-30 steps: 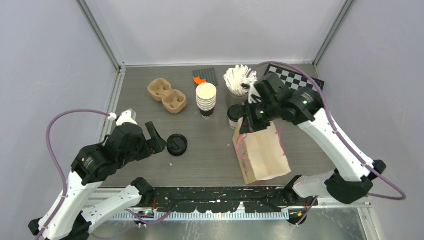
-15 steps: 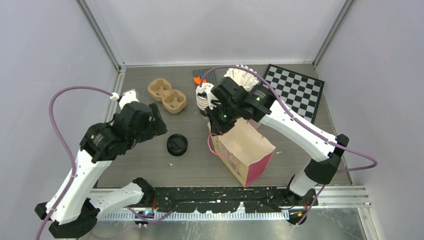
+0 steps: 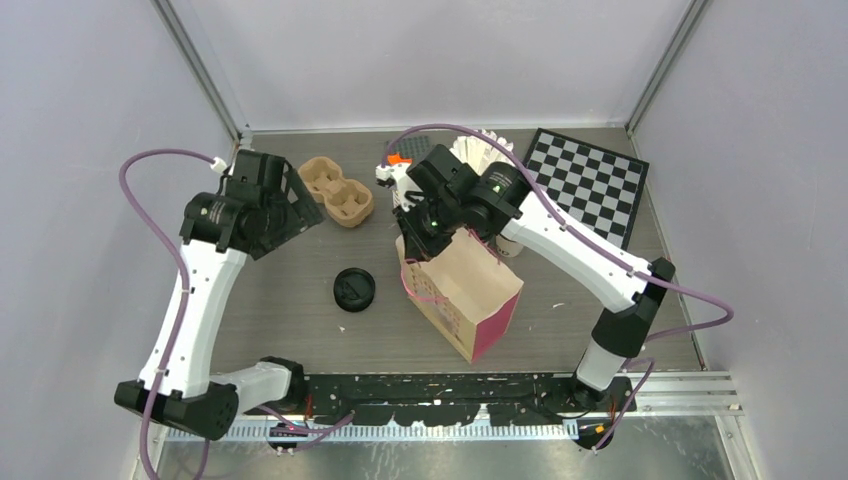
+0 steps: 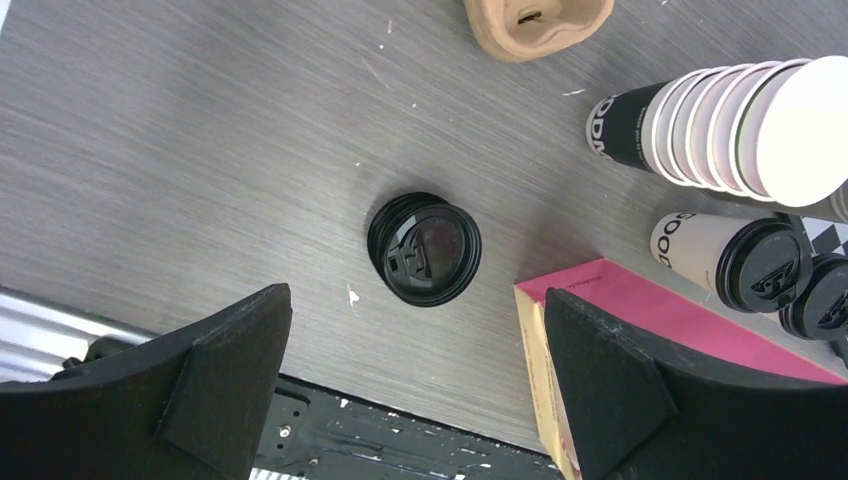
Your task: Pack the takeout coffee
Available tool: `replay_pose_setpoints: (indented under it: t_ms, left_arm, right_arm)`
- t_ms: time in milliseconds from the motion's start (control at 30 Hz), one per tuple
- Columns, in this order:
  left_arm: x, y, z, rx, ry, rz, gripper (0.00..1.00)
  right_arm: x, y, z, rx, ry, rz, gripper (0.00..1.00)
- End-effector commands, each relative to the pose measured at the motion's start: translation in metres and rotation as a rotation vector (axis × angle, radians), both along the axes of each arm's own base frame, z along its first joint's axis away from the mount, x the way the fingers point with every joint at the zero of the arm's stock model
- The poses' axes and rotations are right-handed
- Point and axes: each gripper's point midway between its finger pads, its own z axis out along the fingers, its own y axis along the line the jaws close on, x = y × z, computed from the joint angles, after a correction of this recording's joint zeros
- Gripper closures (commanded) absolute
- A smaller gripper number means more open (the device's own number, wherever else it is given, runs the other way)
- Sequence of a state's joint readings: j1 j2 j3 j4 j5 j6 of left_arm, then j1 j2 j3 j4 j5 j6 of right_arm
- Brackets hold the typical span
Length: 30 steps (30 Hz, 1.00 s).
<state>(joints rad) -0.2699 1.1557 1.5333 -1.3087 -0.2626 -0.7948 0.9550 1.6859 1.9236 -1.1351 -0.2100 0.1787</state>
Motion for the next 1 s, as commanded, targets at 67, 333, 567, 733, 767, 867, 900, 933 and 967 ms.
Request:
replay_pose_setpoints:
  t_ms: [67, 333, 567, 733, 767, 867, 900, 933, 967]
  left_arm:
    - [0.034, -0.013, 0.02, -0.075, -0.094, -0.074, 0.01]
    - [0.074, -0.02, 0.01, -0.125, -0.108, -0.024, 0.09]
    - [0.114, -0.024, 0.005, -0.13, -0.09, 0.016, 0.15]
    - [0.147, -0.027, -0.005, -0.096, -0.051, 0.016, 0.17]
    - [0.158, -0.029, -0.009, -0.092, -0.052, 0.01, 0.17]
    - [0.18, -0.029, -0.012, -0.086, -0.073, 0.01, 0.18]
    - [0.185, -0.029, -0.013, -0.085, -0.074, 0.014, 0.19]
    - [0.192, -0.028, -0.013, -0.08, -0.079, 0.019, 0.21]
    - [0.198, -0.027, -0.014, -0.072, -0.084, 0.022, 0.23]
  right_arm:
    - [0.011, 0.01, 0.02, 0.02, -0.075, 0.031, 0.96]
    - [0.016, -0.006, 0.064, 0.049, -0.109, -0.104, 0.44]
    - [0.003, -0.023, 0.108, 0.174, -0.157, -0.142, 0.18]
    - [-0.001, -0.036, 0.143, 0.306, -0.223, -0.198, 0.14]
    - [0.001, -0.039, 0.148, 0.33, -0.238, -0.221, 0.14]
    - [0.011, -0.053, 0.153, 0.372, -0.296, -0.326, 0.14]
    - [0.012, -0.059, 0.154, 0.378, -0.31, -0.354, 0.13]
    - [0.014, -0.064, 0.154, 0.377, -0.323, -0.374, 0.13]
    - [0.014, -0.069, 0.153, 0.365, -0.337, -0.382, 0.13]
